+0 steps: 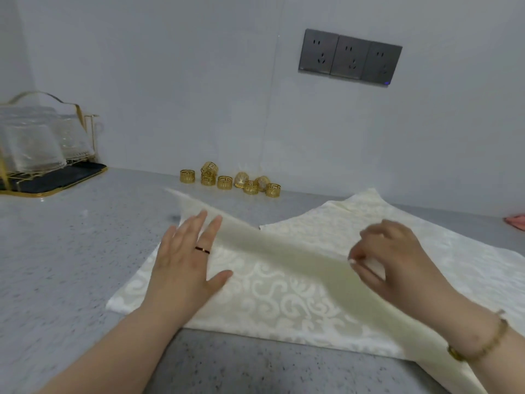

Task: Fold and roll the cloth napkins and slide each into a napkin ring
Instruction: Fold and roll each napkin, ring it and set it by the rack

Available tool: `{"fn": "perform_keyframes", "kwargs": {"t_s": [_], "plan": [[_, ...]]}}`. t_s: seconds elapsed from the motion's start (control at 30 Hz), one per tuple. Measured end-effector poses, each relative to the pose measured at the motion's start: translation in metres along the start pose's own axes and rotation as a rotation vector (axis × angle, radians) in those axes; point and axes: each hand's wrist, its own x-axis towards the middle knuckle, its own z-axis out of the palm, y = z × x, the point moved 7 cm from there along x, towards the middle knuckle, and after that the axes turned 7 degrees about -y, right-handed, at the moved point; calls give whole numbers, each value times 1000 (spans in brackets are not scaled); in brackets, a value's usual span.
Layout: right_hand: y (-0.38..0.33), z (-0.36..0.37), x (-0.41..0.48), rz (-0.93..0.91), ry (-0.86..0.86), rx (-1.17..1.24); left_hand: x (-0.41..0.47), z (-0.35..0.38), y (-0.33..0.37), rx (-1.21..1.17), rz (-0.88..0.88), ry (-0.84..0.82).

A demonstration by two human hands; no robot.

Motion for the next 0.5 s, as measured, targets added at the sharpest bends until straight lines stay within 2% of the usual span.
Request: {"fn": "perform_keyframes", "kwargs": {"t_s": [0.07, 0.27, 0.37, 0.5], "plan": [[-12, 6, -26, -43, -41, -14, 0, -1, 1, 50, 45, 101], [-9, 32, -72, 24, -160, -125, -4, 9, 9, 273, 139, 28], [4, 40, -86, 133, -183, -138, -10, 11, 7, 192, 239, 24], [15, 40, -97, 213, -67, -69, -28, -4, 16, 56, 306, -42]]}}
